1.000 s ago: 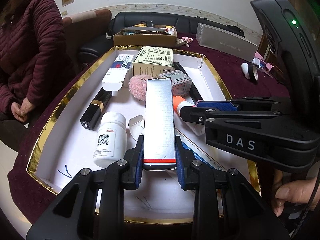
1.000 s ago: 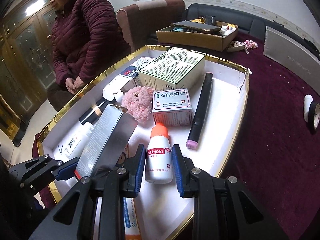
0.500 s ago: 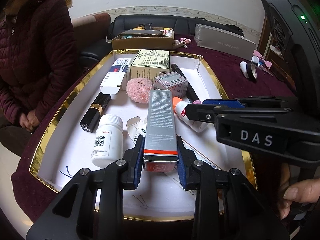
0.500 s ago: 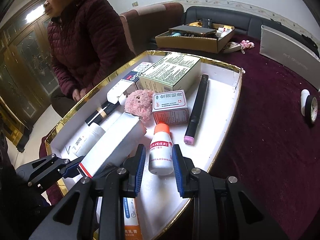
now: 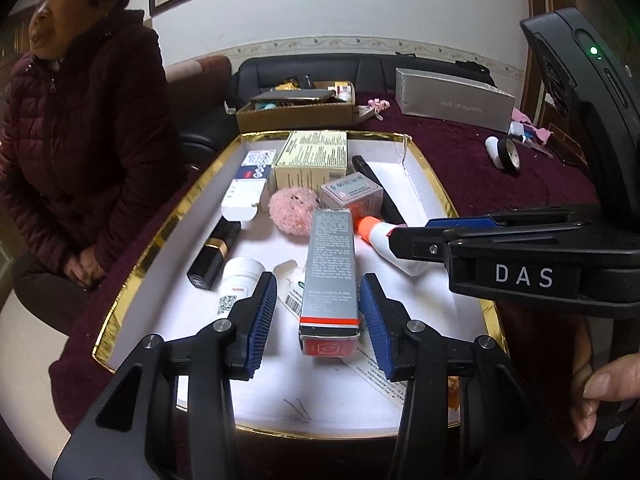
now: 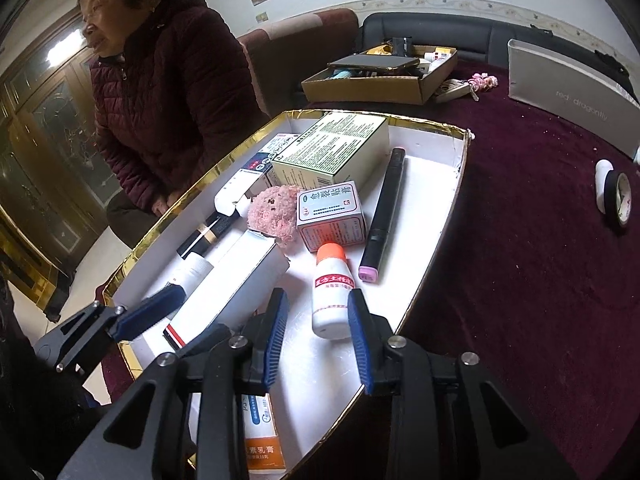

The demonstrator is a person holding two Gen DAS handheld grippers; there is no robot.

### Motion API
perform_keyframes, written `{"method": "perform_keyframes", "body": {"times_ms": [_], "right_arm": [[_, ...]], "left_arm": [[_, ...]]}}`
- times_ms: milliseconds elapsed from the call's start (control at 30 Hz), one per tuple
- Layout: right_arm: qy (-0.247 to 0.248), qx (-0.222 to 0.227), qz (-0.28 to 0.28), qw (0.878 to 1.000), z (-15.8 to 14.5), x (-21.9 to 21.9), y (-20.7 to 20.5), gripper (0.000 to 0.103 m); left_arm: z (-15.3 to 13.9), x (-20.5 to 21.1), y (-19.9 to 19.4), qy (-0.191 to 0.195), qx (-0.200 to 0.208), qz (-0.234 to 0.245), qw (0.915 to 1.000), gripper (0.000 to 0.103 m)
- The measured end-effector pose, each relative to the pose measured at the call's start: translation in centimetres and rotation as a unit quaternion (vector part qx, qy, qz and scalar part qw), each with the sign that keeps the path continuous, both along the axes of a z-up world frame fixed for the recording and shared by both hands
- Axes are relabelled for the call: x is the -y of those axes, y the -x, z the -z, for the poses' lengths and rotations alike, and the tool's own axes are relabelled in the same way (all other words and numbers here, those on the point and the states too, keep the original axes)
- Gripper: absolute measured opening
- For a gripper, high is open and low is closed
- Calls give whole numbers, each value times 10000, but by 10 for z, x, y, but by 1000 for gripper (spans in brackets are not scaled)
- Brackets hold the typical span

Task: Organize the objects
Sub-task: 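Lower the box with the left gripper while the right gripper lowers the bottle, opening both, then move the right gripper to the black tape roll while the left gripper reaches the white container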

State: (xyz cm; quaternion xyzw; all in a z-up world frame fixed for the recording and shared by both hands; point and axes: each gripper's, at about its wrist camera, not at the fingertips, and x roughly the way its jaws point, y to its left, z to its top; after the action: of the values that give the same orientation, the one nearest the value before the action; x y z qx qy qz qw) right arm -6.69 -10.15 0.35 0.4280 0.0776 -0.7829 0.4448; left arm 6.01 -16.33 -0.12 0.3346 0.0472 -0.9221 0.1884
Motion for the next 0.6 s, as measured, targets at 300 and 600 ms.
{"method": "perform_keyframes", "body": {"times_ms": [300,600], "right_arm": [[35,24,13,10000,-2,-3,-2,35],[118,23,21,9999,-9,-8,-1,41]], "left_arm": [[-5,-2,-3,129,-38,-45,9999,45],[-12,-9,-8,367,-116,-104,9992,54]]}}
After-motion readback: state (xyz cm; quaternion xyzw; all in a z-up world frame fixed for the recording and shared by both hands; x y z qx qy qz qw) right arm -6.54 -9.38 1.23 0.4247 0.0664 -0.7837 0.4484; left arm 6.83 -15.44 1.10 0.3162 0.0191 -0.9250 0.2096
